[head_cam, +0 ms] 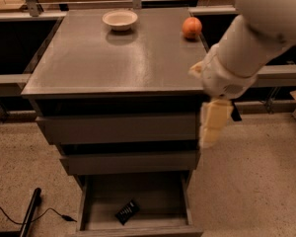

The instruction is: Pick rxbar blueberry from bottom drawer and place on counter

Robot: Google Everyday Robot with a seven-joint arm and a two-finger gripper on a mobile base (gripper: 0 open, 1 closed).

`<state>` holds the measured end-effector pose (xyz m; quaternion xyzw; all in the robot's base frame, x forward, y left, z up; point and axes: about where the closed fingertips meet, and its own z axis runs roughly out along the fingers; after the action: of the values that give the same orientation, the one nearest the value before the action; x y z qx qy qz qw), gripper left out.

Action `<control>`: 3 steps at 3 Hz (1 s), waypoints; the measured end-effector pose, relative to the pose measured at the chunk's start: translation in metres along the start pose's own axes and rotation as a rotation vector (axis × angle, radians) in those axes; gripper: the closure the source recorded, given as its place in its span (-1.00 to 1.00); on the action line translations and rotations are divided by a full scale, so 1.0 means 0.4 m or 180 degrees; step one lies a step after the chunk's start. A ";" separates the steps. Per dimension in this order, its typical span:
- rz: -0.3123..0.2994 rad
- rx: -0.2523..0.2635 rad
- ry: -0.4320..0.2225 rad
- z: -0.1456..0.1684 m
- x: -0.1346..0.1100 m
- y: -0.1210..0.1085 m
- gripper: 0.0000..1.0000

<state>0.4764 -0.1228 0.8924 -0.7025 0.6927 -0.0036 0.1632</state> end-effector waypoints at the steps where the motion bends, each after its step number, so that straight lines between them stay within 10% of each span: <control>1: -0.0472 -0.0365 -0.0141 0.295 -0.083 0.101 -1.00; 2: -0.0472 -0.0365 -0.0141 0.295 -0.083 0.101 -1.00; 3: -0.1323 -0.0552 0.0105 0.473 -0.155 0.143 -1.00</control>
Offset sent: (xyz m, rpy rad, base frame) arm -0.0019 0.0488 -0.0740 0.0124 0.0436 0.1400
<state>0.4621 -0.0190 0.7135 -0.8413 0.5334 0.0110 0.0866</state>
